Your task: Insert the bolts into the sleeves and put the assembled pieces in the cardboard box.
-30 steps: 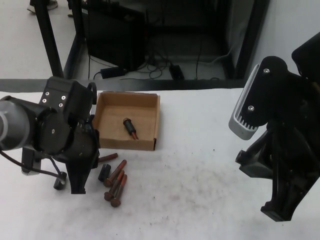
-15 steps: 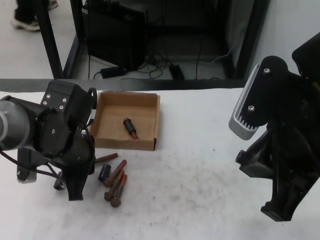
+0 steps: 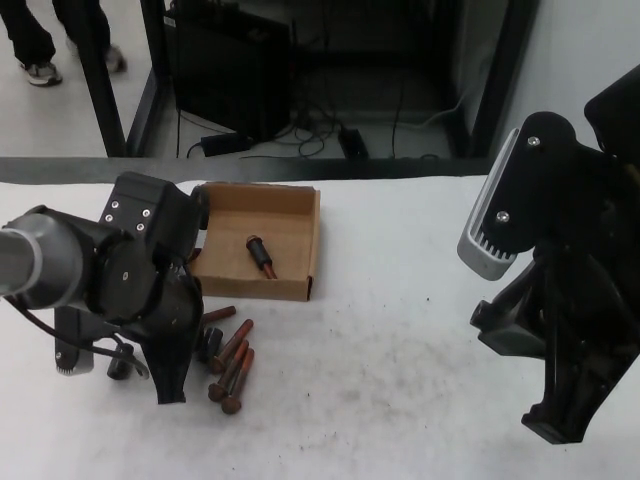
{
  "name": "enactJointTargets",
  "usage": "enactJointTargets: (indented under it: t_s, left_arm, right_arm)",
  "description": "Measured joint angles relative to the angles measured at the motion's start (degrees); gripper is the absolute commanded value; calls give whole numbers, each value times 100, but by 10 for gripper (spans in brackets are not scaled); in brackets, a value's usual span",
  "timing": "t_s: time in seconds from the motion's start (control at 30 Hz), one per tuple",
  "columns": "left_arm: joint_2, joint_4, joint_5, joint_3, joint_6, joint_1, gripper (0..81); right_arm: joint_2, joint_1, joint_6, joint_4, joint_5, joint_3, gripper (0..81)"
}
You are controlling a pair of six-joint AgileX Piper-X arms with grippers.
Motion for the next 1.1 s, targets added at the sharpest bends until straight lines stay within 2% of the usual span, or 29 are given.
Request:
enactJointTargets:
  t_s: [0.6,0.67,0.83,1.1]
  left_arm:
    - [260,-342,-51,-72,-22,0,232]
    - [259,-329,-29,-72,-20,0,184]
    - [264,-320,-3,-72,-43,0,6]
    - [264,-320,-3,-72,-43,0,8]
  right_arm:
    - [0,0,-213,0,126,0,2]
    - [0,0,-213,0,126,0,2]
    - [0,0,-213,0,126,0,2]
    - [0,0,-295,0,523,0,2]
